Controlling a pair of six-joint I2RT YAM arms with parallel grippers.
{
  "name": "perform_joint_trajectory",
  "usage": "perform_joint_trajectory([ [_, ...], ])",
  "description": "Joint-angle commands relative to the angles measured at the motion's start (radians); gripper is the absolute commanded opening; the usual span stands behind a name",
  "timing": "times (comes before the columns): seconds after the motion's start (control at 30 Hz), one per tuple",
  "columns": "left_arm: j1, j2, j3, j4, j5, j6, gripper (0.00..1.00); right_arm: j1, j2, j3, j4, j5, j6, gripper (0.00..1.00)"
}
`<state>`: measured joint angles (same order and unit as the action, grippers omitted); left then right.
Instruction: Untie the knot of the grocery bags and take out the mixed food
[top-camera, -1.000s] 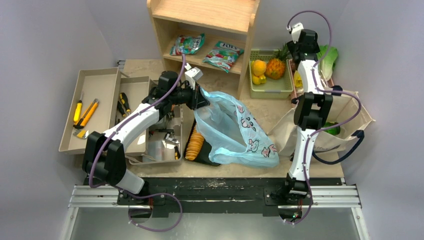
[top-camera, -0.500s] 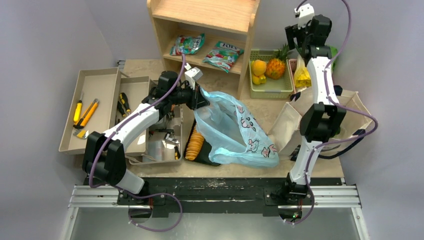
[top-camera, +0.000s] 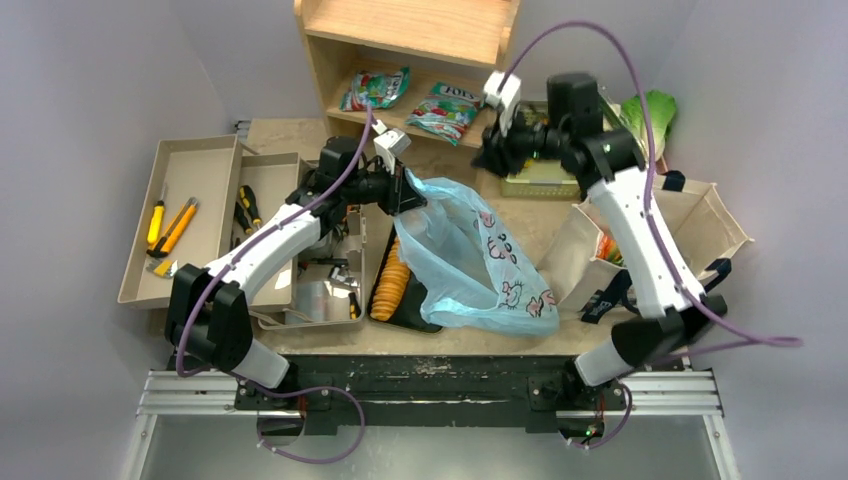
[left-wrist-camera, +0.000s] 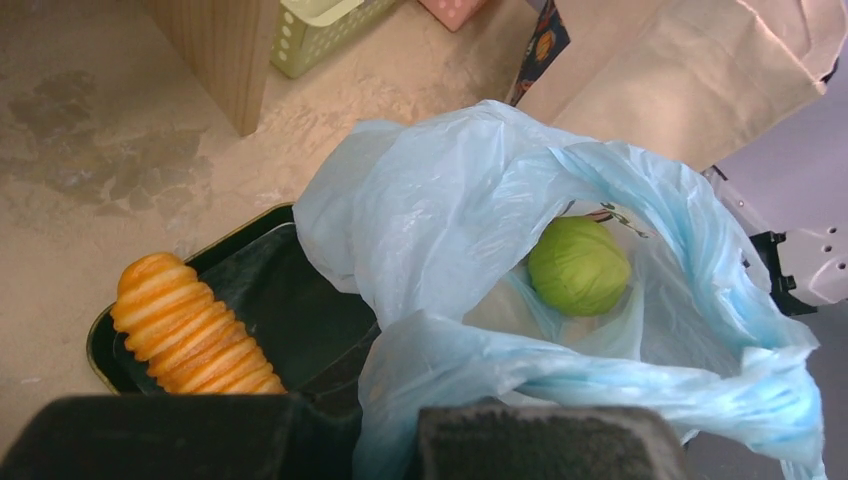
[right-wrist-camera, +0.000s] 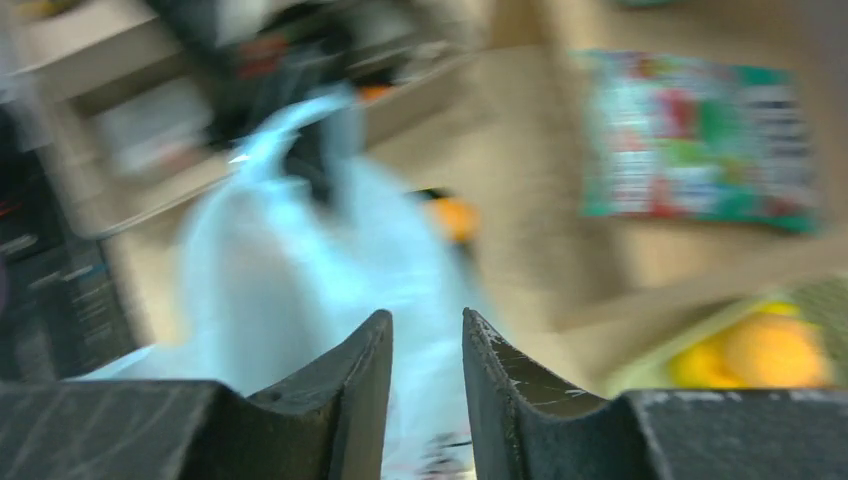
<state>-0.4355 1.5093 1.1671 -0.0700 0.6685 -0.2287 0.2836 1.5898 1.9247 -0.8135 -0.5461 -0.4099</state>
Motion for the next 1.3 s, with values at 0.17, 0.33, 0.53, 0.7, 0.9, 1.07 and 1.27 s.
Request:
perform_joint_trajectory([
  [0.17,-0.012,0.012,0.111,-0.038,0.009,-0.125,0.0,0.252,-0.234,-0.251,-0.224,-0.198,-0.133,0.16],
  [0.33,-0.012,0.008,0.157,-0.093,0.005,-0.126,0.0,0.394,-0.246,-0.453,-0.142,0.037,-0.223,0.12],
  [0.53,-0.012,-0.05,0.161,-0.132,0.005,-0.062,0.0,0.397,-0.228,-0.512,-0.158,0.367,-0.18,0.09],
  [0.7,-0.012,-0.097,0.123,-0.114,0.015,0.001,0.0,0.396,-0.431,-0.705,-0.161,0.588,-0.104,0.12],
  [0.9,-0.014,-0.083,0.116,-0.095,0.024,0.015,0.0,0.396,-0.473,-0.919,-0.158,0.624,-0.097,0.25],
  [1.07,-0.021,-0.078,0.128,-0.093,0.035,0.045,0.0,0.396,-0.455,-1.048,-0.11,0.607,-0.124,0.5],
  [1.27,-0.03,-0.088,0.114,-0.093,0.04,0.079,0.0,0.396,-0.431,-1.109,-0.092,0.474,-0.134,0.69],
])
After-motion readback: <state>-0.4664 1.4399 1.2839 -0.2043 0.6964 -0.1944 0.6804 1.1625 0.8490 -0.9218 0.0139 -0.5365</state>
